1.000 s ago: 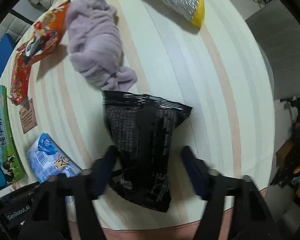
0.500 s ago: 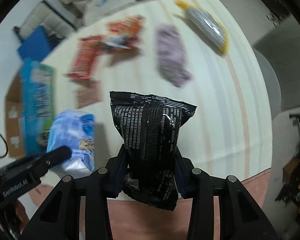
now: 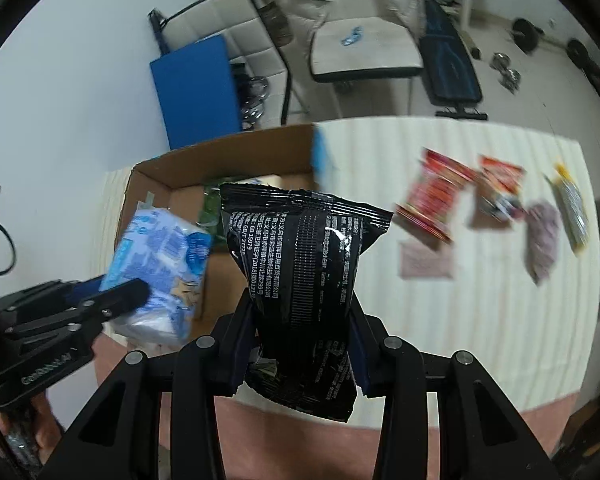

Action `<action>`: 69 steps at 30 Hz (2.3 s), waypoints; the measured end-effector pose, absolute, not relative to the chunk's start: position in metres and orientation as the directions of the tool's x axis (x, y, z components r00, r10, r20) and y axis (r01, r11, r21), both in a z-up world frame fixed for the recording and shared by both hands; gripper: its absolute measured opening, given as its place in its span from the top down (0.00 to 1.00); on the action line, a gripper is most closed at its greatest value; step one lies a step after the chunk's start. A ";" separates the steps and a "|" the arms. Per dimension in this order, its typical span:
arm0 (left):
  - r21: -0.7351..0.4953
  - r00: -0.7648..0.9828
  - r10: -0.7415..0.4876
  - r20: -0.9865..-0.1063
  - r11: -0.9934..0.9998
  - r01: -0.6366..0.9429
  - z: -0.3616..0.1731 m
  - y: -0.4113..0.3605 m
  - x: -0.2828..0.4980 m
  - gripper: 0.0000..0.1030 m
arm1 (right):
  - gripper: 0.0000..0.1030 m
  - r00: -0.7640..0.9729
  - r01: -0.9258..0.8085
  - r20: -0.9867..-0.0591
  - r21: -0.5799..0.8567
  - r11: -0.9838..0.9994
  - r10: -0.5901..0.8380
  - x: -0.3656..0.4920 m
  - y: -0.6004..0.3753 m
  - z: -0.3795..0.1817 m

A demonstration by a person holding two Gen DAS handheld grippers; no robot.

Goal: Organize soft objects
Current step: 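Lower both packs into the box beside the others and open both tools, then lift both tools out of the box toward the remaining snacks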

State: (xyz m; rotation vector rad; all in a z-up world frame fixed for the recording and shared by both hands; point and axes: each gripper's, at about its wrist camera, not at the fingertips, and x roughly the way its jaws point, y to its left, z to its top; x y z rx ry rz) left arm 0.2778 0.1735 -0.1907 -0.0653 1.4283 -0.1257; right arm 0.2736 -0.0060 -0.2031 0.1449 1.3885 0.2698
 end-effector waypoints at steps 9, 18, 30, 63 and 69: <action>-0.067 0.019 -0.067 -0.998 0.998 0.011 -0.267 0.248 0.338 0.76 | 0.58 0.106 -0.132 -0.992 0.048 0.990 0.062 0.332 0.063 -0.277; 0.010 -0.161 0.013 -0.987 1.000 0.019 -0.348 0.272 0.376 0.70 | 0.55 0.038 -0.098 -0.996 -0.081 0.992 -0.078 0.368 0.076 -0.339; -0.050 -0.122 -0.052 -0.991 0.999 -0.022 -0.338 0.279 0.378 0.22 | 0.09 0.055 -0.107 -0.997 -0.054 0.993 -0.048 0.368 0.095 -0.335; -0.021 0.321 0.019 -0.947 0.993 -0.120 -0.189 0.254 0.191 0.02 | 0.00 0.208 -0.110 -0.965 0.139 0.984 0.160 0.206 0.061 -0.212; -0.008 0.371 0.048 -0.928 0.989 -0.147 -0.160 0.249 0.147 0.02 | 0.00 0.274 -0.133 -0.948 0.130 0.983 0.162 0.162 0.055 -0.174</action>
